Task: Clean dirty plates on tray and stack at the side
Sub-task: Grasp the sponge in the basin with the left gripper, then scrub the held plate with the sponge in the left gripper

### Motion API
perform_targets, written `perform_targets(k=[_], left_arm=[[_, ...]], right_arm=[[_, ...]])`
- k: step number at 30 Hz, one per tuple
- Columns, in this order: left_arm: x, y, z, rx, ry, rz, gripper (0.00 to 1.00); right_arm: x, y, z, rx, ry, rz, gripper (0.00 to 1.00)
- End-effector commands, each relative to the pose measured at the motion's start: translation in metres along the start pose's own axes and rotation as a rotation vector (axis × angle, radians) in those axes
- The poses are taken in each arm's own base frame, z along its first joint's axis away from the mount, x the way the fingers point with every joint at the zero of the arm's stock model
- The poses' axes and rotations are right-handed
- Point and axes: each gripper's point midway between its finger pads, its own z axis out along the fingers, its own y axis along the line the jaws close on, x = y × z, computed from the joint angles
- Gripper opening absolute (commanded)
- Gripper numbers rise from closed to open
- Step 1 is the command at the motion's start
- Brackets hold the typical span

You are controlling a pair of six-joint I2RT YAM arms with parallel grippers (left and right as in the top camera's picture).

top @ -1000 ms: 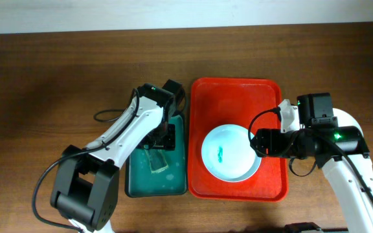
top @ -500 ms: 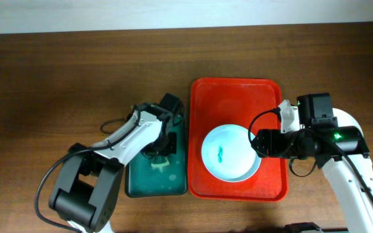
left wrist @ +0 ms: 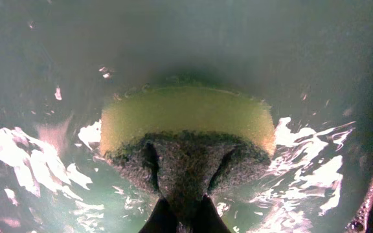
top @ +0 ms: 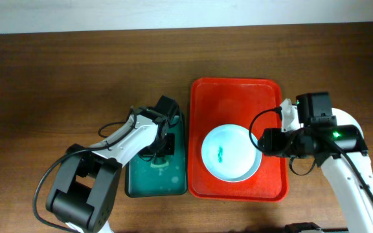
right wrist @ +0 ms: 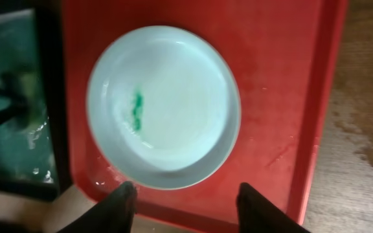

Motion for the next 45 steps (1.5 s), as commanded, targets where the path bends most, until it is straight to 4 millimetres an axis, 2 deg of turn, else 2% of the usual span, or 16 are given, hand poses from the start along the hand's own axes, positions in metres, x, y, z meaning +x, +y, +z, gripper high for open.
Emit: perform_targets(k=[1, 5, 7, 12, 16, 18, 20, 25, 28, 32, 35, 39, 40, 42, 44, 45], left_arm=[[-0.003, 0.001, -0.020, 0.001, -0.010, 0.007, 0.00], [-0.032, -0.011, -0.101, 0.057, -0.163, 0.079, 0.00], [-0.038, -0.014, -0.132, 0.089, -0.239, 0.078, 0.00], [-0.038, -0.021, -0.143, 0.141, -0.260, 0.083, 0.00], [-0.040, -0.038, -0.144, 0.215, -0.264, 0.101, 0.00], [-0.042, -0.055, -0.138, 0.291, -0.241, 0.119, 0.00], [-0.040, -0.071, -0.127, 0.332, -0.202, 0.140, 0.00], [-0.039, -0.151, -0.093, 0.404, -0.224, 0.311, 0.00], [-0.044, -0.168, -0.057, 0.367, -0.219, 0.342, 0.00], [-0.028, -0.196, -0.006, 0.470, -0.083, 0.372, 0.00], [-0.027, -0.181, 0.018, 0.378, -0.056, 0.354, 0.00], [-0.046, -0.094, 0.026, -0.120, -0.135, 0.317, 0.00], [-0.047, -0.086, 0.025, -0.166, -0.136, 0.318, 0.00], [-0.041, -0.094, 0.026, -0.115, -0.110, 0.308, 0.00], [-0.032, -0.123, 0.028, 0.051, -0.069, 0.284, 0.00], [-0.028, -0.153, 0.025, 0.213, -0.049, 0.290, 0.00]], right_arm=[[-0.004, -0.013, 0.016, 0.068, 0.043, 0.063, 0.48], [-0.014, -0.040, 0.052, 0.040, 0.129, 0.115, 0.33], [-0.010, -0.041, 0.071, -0.018, 0.193, 0.043, 0.33], [0.004, -0.054, 0.130, -0.012, 0.344, 0.071, 0.38], [0.012, -0.055, 0.143, 0.126, 0.356, 0.129, 0.16], [0.021, -0.058, 0.141, 0.199, 0.376, 0.240, 0.04], [0.027, -0.055, 0.142, 0.209, 0.389, 0.279, 0.04], [0.037, -0.033, 0.148, 0.204, 0.412, 0.179, 0.06], [0.035, -0.034, 0.150, 0.200, 0.399, 0.177, 0.06], [0.034, -0.036, 0.150, 0.211, 0.396, 0.164, 0.06], [0.034, -0.036, 0.150, 0.208, 0.398, 0.147, 0.08], [0.034, -0.036, 0.150, 0.208, 0.398, 0.147, 0.08], [0.034, -0.036, 0.150, 0.208, 0.398, 0.147, 0.08], [0.035, -0.036, 0.150, 0.208, 0.399, 0.148, 0.08], [0.035, -0.036, 0.150, 0.209, 0.398, 0.148, 0.09], [0.035, -0.036, 0.150, 0.209, 0.398, 0.148, 0.09]])
